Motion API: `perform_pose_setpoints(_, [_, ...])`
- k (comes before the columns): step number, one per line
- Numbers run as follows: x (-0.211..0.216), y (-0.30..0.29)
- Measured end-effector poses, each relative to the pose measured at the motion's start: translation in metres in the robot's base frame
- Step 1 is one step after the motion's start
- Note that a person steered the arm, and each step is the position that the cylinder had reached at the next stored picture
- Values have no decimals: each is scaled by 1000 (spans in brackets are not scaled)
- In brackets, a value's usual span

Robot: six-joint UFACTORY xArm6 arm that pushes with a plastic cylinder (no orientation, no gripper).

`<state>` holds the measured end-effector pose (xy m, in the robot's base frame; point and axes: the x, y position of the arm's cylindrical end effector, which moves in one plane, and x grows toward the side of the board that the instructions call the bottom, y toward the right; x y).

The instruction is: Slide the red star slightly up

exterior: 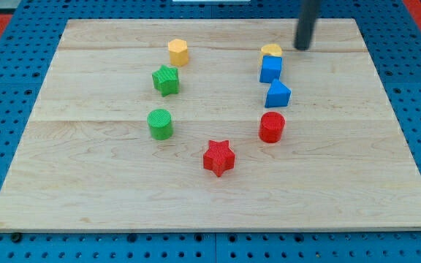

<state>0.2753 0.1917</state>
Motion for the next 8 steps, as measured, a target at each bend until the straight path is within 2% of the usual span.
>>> perform_pose_setpoints(1, [40,47])
perform_pose_setpoints(2, [151,39])
perform_pose_setpoints(3, [259,3])
perform_pose_setpoints(4, [312,-60])
perform_pose_setpoints(5, [310,-114])
perform_pose_setpoints(6, [310,-89])
perform_pose_setpoints(7, [314,-89])
perform_pose_setpoints(8, [315,-127])
